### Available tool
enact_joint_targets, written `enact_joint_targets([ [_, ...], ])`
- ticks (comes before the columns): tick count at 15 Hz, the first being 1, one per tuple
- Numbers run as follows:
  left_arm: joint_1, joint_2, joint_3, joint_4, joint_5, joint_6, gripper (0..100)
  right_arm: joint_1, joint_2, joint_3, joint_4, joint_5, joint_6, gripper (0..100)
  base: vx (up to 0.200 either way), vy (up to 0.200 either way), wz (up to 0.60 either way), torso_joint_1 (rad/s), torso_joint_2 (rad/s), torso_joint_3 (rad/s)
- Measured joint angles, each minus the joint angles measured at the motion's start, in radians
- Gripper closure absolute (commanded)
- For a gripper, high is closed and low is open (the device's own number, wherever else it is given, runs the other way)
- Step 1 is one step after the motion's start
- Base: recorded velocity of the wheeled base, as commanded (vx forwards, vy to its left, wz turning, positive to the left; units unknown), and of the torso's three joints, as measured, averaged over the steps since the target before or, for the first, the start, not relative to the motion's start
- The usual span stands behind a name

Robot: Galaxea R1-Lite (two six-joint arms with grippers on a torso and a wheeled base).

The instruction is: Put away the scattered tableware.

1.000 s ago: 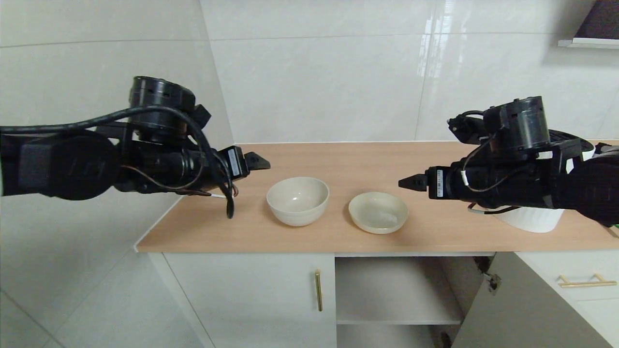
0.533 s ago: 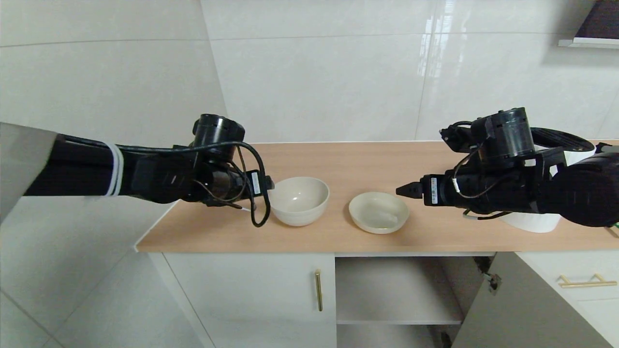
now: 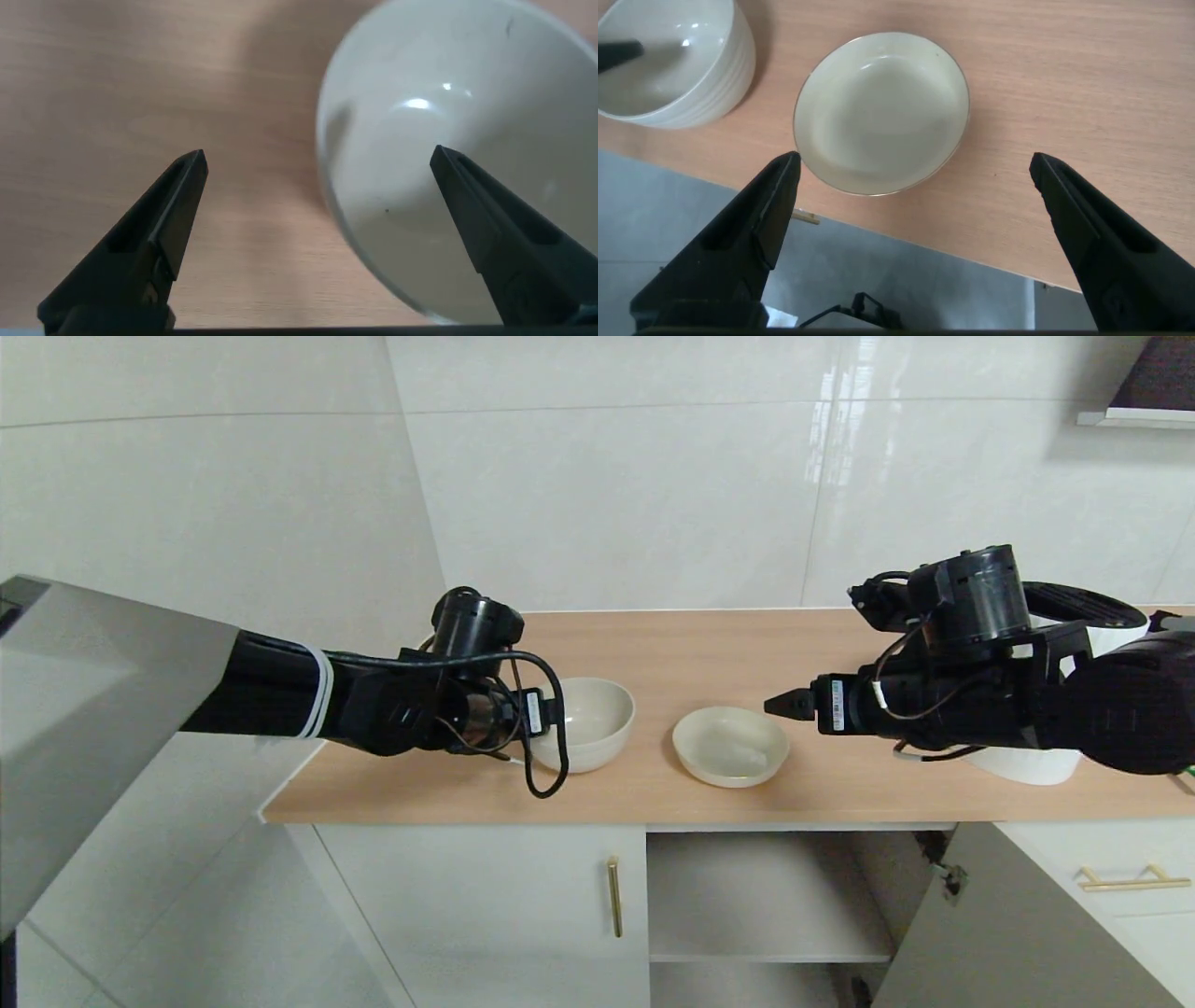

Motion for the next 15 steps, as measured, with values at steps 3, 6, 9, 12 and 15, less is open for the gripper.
enact_joint_targets([
  [3, -0.003, 0.015, -0.002, 0.0, 0.0, 0.0, 100, 0.0, 0.0, 0.0, 0.0, 0.0, 0.0, 0, 0.0, 0.0, 0.0, 0.0, 0.0, 0.0],
  [6, -0.003, 0.02, -0.005, -0.012, -0.001, -0.003, 100, 0.0, 0.0, 0.0, 0.0, 0.0, 0.0, 0, 0.0, 0.0, 0.0, 0.0, 0.0, 0.0],
  [9, -0.003, 0.019, -0.005, -0.027, -0.001, -0.006, 100, 0.0, 0.0, 0.0, 0.0, 0.0, -0.001, 0, 0.0, 0.0, 0.0, 0.0, 0.0, 0.0],
  [12, -0.003, -0.008, 0.006, -0.034, -0.001, -0.021, 100, 0.0, 0.008, -0.002, 0.0, -0.001, -0.002, 0, 0.0, 0.0, 0.0, 0.0, 0.0, 0.0],
  [15, -0.003, -0.091, 0.037, -0.039, -0.007, -0.033, 100, 0.0, 0.044, -0.021, 0.001, -0.054, -0.004, 0, 0.0, 0.0, 0.0, 0.0, 0.0, 0.0],
])
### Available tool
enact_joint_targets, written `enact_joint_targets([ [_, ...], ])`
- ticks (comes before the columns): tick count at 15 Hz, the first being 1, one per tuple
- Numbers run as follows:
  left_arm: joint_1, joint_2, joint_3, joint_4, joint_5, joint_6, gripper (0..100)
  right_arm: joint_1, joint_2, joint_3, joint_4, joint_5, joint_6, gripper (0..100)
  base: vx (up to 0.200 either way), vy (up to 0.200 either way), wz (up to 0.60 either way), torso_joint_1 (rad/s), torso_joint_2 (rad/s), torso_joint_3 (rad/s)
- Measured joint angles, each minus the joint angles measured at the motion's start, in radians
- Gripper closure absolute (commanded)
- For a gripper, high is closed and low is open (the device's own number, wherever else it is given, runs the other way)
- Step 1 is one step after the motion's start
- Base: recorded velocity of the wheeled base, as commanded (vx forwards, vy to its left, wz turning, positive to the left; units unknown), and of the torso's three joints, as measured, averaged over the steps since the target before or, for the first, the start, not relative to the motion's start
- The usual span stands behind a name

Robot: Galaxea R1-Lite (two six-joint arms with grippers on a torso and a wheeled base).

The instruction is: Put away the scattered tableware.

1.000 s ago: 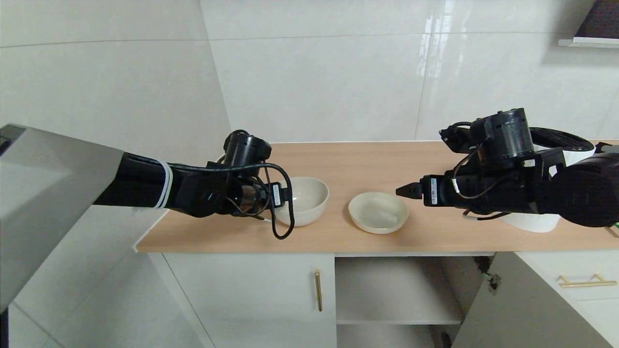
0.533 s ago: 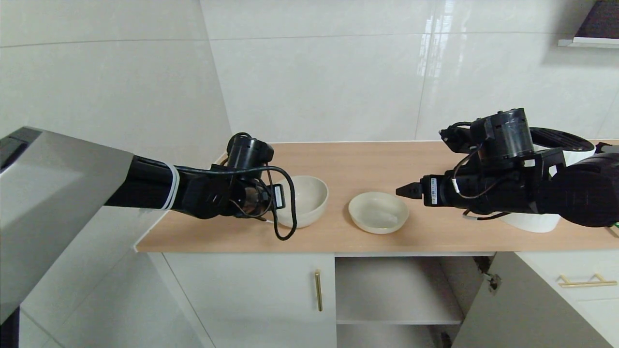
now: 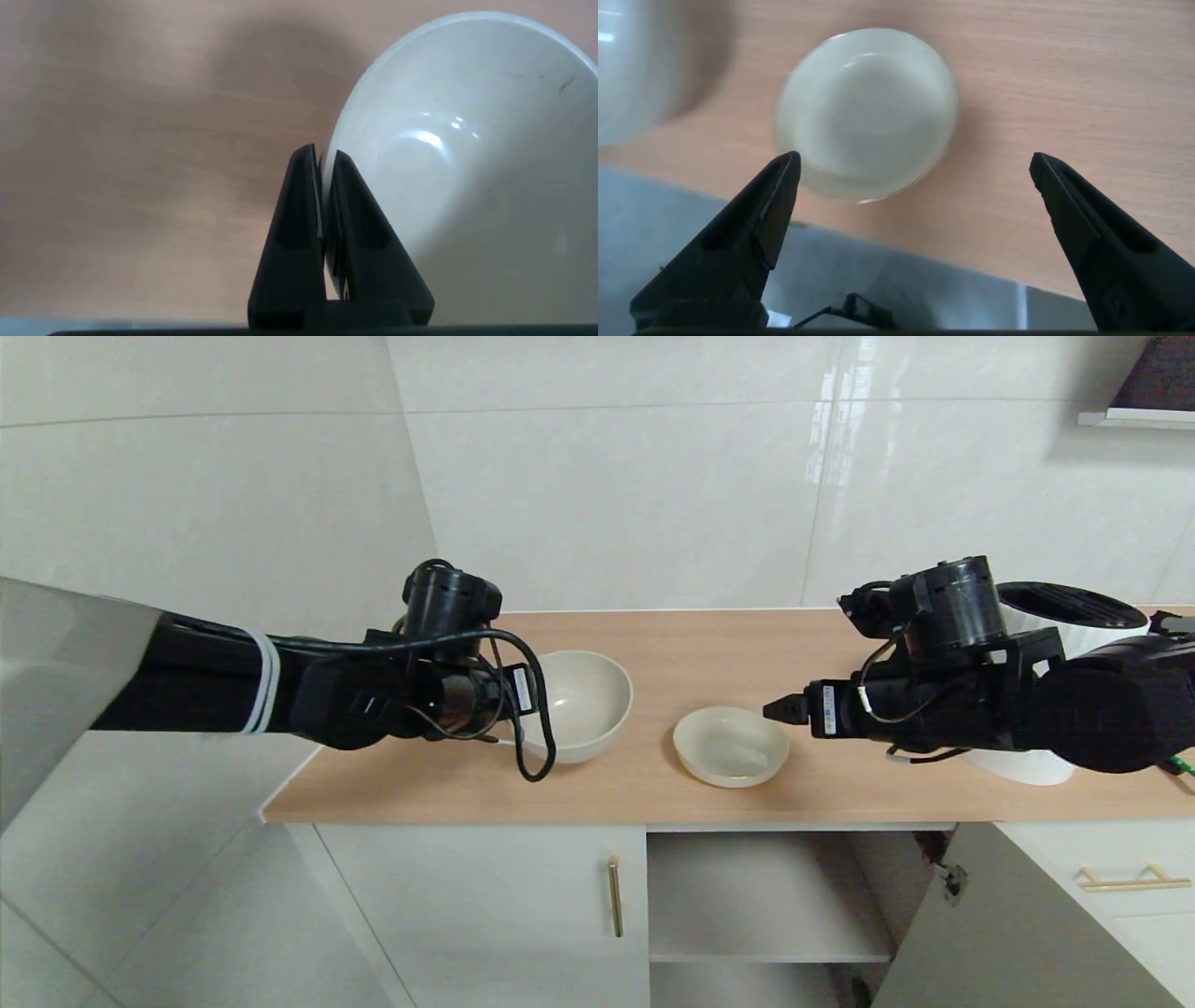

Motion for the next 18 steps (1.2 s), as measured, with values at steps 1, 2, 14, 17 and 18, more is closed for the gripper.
enact_joint_targets([
  [1, 0.0, -0.033, 0.012, 0.0, -0.005, 0.0, 100, 0.0, 0.02, -0.01, 0.0, -0.055, 0.0, 0, 0.0, 0.0, 0.0, 0.0, 0.0, 0.0],
  [2, 0.0, -0.061, 0.022, -0.001, -0.013, 0.0, 100, 0.0, 0.047, -0.021, 0.0, -0.113, -0.001, 0, 0.0, 0.0, 0.0, 0.0, 0.0, 0.0],
  [14, -0.016, -0.151, 0.051, -0.008, -0.022, -0.001, 100, 0.006, 0.257, -0.085, -0.074, -0.193, 0.023, 0, 0.0, 0.0, 0.0, 0.0, 0.0, 0.0],
  [17, -0.016, -0.152, 0.051, -0.01, -0.021, -0.003, 100, 0.006, 0.267, -0.087, -0.077, -0.193, 0.023, 100, 0.0, 0.0, 0.0, 0.0, 0.0, 0.0],
  [18, -0.016, -0.153, 0.052, -0.014, -0.021, -0.002, 100, 0.006, 0.27, -0.09, -0.077, -0.192, 0.027, 100, 0.0, 0.0, 0.0, 0.0, 0.0, 0.0],
])
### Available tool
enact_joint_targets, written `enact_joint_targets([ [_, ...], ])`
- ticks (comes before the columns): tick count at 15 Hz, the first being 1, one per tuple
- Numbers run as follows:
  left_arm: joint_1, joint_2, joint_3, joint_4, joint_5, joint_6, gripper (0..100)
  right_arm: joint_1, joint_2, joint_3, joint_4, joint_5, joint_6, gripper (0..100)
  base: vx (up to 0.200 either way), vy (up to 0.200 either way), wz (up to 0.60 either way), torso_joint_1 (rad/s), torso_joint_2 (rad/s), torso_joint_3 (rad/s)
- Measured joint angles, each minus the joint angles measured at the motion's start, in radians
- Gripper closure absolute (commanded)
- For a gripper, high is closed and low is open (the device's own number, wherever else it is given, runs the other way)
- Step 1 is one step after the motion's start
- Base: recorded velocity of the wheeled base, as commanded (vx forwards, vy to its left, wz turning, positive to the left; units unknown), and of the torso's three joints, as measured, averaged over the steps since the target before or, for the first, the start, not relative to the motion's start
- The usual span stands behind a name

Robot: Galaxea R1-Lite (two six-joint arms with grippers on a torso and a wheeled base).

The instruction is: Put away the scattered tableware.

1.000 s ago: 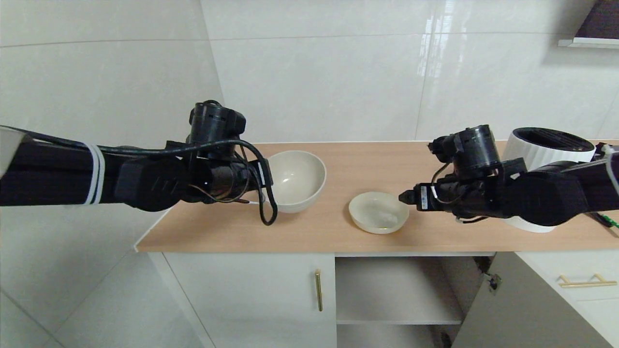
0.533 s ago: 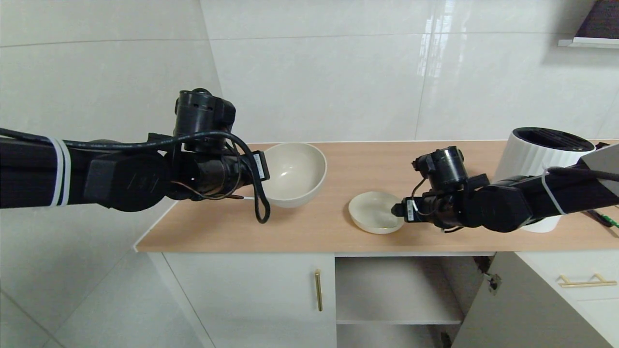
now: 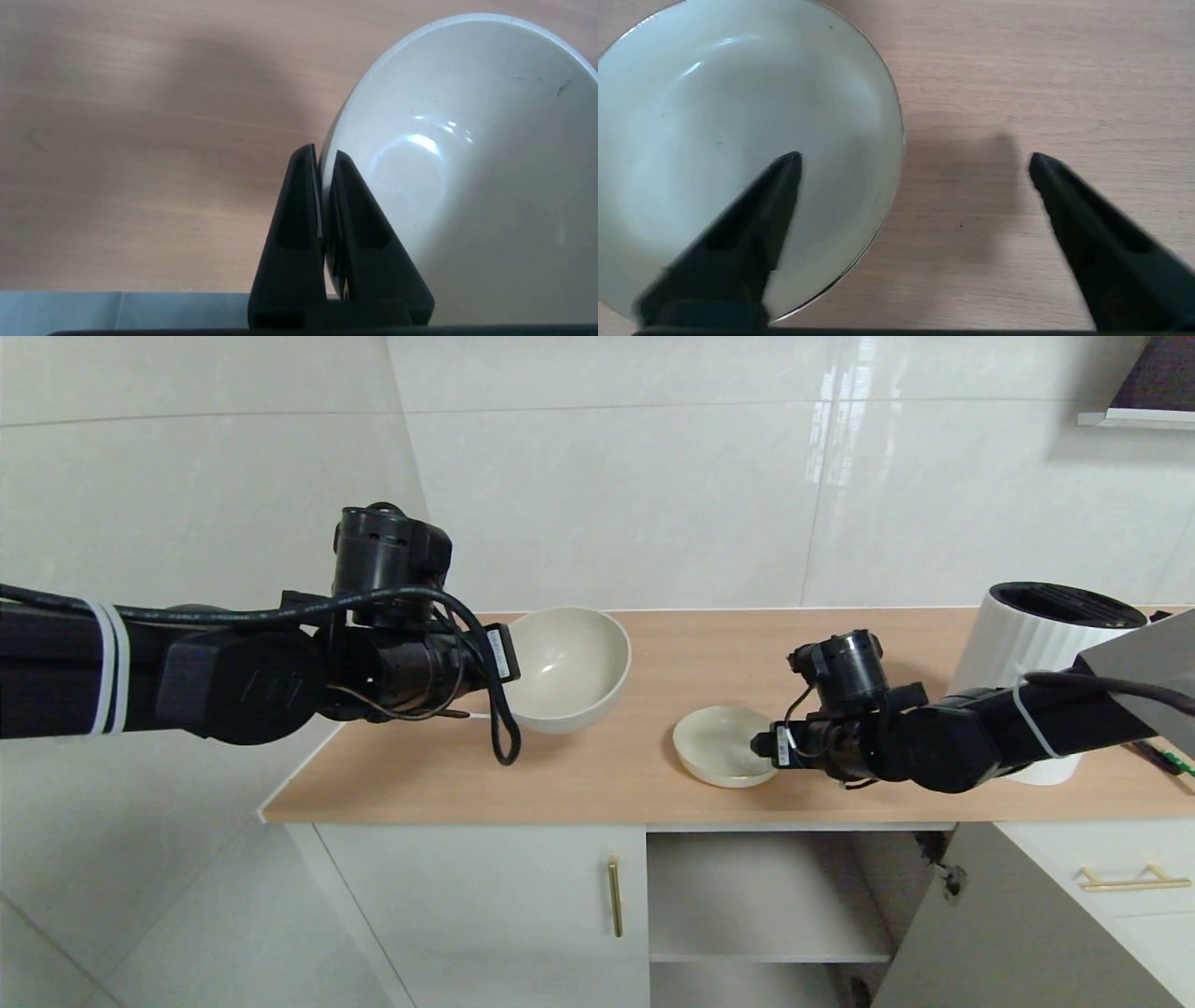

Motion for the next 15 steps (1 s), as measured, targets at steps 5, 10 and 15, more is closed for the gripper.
enact_joint_targets([
  [5, 0.0, 0.0, 0.003, -0.002, 0.0, 0.0, 100, 0.0, 0.026, -0.029, -0.003, 0.005, 0.041, 100, 0.0, 0.0, 0.0, 0.0, 0.0, 0.0],
  [10, 0.0, -0.01, 0.014, -0.003, 0.0, -0.001, 100, 0.0, 0.015, -0.032, 0.004, 0.01, 0.068, 100, 0.0, 0.0, 0.0, 0.0, 0.0, 0.0],
  [15, -0.021, -0.111, 0.166, -0.093, -0.017, 0.027, 100, 0.008, -0.194, 0.05, 0.122, 0.152, 0.094, 100, 0.0, 0.0, 0.0, 0.0, 0.0, 0.0],
])
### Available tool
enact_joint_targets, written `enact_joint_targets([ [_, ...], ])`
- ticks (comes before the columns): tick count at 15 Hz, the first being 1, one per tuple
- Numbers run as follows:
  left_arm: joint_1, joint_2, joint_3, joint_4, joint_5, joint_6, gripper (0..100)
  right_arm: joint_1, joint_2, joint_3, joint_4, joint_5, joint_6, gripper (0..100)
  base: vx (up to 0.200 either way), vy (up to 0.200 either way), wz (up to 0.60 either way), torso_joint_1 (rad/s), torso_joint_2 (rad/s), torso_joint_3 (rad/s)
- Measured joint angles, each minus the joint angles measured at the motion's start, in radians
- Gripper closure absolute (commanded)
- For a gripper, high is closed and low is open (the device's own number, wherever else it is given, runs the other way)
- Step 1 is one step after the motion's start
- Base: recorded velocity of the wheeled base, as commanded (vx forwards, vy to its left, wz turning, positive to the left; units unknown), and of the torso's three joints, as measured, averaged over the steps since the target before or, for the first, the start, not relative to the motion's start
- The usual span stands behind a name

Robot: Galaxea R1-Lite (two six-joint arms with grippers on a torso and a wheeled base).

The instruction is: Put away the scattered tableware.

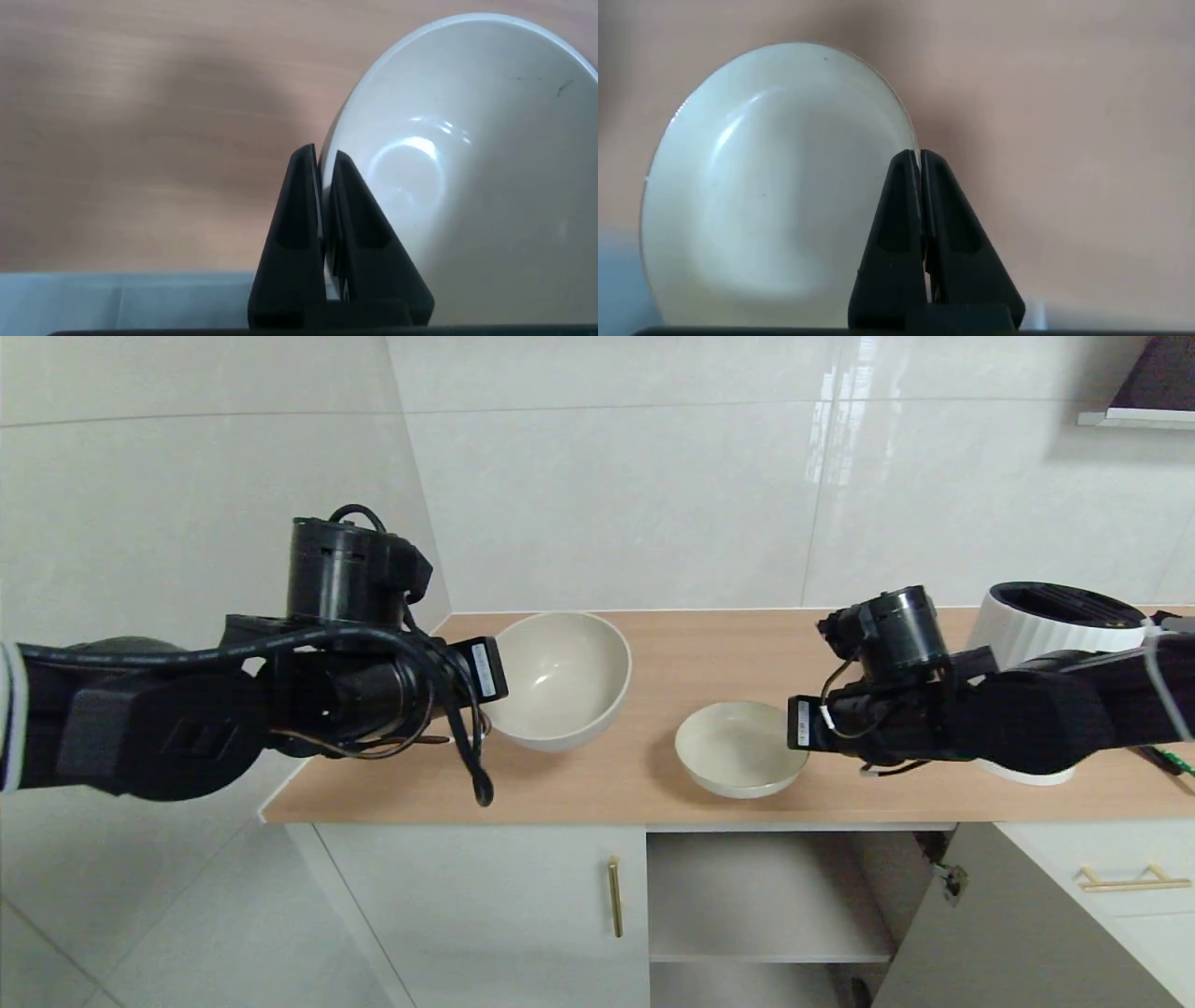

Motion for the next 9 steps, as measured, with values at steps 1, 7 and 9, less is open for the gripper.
enact_joint_targets([
  [1, -0.003, -0.032, 0.042, -0.006, -0.03, 0.021, 100, 0.001, -0.058, 0.027, 0.043, 0.045, 0.01, 100, 0.0, 0.0, 0.0, 0.0, 0.0, 0.0],
  [7, -0.01, -0.193, 0.211, -0.01, -0.144, 0.061, 100, 0.012, -0.282, 0.17, 0.201, 0.15, 0.042, 100, 0.0, 0.0, 0.0, 0.0, 0.0, 0.0],
  [9, -0.013, -0.198, 0.22, -0.009, -0.143, 0.061, 100, 0.013, -0.302, 0.2, 0.2, 0.15, 0.041, 100, -0.1, 0.0, 0.0, -0.001, 0.0, 0.004],
])
